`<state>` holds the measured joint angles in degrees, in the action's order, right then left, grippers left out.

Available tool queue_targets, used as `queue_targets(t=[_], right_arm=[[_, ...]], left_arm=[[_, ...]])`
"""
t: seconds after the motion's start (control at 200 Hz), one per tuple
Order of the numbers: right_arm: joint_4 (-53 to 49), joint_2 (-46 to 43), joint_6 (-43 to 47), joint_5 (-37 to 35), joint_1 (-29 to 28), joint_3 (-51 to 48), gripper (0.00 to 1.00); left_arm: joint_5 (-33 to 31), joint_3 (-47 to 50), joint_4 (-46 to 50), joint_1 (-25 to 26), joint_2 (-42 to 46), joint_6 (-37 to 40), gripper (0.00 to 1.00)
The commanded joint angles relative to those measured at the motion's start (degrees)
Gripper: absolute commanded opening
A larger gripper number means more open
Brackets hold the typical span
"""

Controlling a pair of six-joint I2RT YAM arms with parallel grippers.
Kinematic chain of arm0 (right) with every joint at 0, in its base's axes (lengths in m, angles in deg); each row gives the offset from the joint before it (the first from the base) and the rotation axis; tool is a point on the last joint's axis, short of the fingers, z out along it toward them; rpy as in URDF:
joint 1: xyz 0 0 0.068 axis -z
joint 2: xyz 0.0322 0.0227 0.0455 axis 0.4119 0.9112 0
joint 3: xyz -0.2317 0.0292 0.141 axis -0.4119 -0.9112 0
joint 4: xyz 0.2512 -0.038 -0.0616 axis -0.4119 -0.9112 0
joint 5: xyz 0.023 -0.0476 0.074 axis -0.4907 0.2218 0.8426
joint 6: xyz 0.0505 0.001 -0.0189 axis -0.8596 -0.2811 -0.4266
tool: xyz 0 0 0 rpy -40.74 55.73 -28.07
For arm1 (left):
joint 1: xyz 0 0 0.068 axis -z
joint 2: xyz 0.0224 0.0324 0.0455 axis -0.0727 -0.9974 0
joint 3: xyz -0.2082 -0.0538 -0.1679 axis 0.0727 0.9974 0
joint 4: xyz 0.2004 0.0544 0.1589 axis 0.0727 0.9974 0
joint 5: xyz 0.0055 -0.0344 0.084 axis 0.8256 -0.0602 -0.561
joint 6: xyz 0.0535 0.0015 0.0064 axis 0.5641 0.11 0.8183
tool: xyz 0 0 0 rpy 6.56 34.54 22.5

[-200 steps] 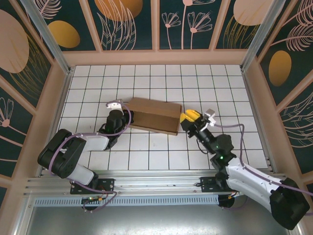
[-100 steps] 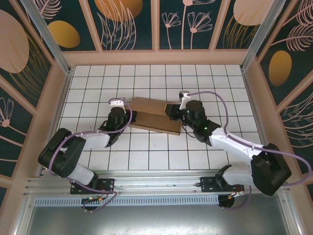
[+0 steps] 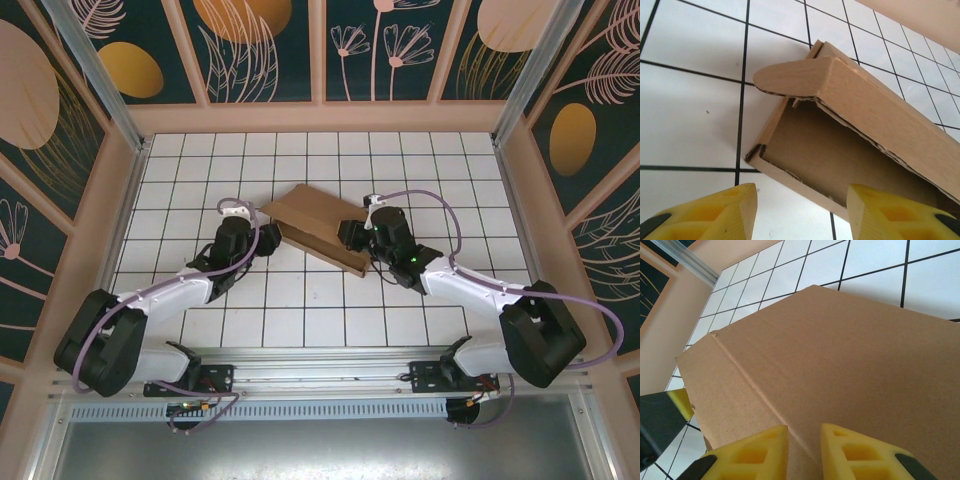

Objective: Fold the paper box

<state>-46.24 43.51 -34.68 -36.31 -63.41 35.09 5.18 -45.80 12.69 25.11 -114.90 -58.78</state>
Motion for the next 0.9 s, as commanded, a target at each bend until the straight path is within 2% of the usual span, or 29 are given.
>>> queue_targets(t=[0.0, 0.125, 0.19, 0.275, 0.39, 0.49, 0.596, 0.721, 0.896], right_arm=[[-1.51, 1.31, 0.62, -1.58, 0.50, -0.02, 0.26], [-3.61, 4.19, 2.22, -0.26, 1.29, 1.09, 0.28], [-4.77, 5.85, 2.98, -0.16, 1.38, 1.71, 0.28], [-4.85, 6.82, 3.42, 0.02, 1.41, 1.53, 0.29], [-5.32, 7.52, 4.25, 0.06, 1.49, 1.34, 0.29], [-8.08, 7.15, 4.76, -0.83, 2.05, 2.19, 0.30], [-10.39, 3.54, 3.50, -0.42, 4.47, 2.24, 0.39], [-13.09, -0.63, -0.83, 1.21, 7.45, 2.02, 0.51], [-16.47, -3.32, -6.18, 1.05, 11.72, 1.60, 0.60]], left_arm=[[1.63, 0.93, 6.14, 0.23, 3.32, -2.05, 0.49], [-2.82, 0.37, 10.43, 0.23, 8.77, -0.67, 0.45], [-9.15, -1.10, 14.92, 0.25, 12.52, -0.21, 0.43], [-14.69, -2.05, 16.03, 0.15, 17.38, 1.21, 0.41], [-16.28, -7.26, 16.85, 0.14, 15.39, 5.31, 0.44], [-12.14, -14.34, 16.32, 0.12, 7.06, 12.18, 0.55], [-4.10, -24.49, 18.88, -0.77, -4.70, 19.18, 0.62], [3.35, -34.67, 22.08, -3.80, -16.64, 23.51, 0.65], [14.08, -41.99, 24.54, -7.92, -28.31, 27.29, 0.66]])
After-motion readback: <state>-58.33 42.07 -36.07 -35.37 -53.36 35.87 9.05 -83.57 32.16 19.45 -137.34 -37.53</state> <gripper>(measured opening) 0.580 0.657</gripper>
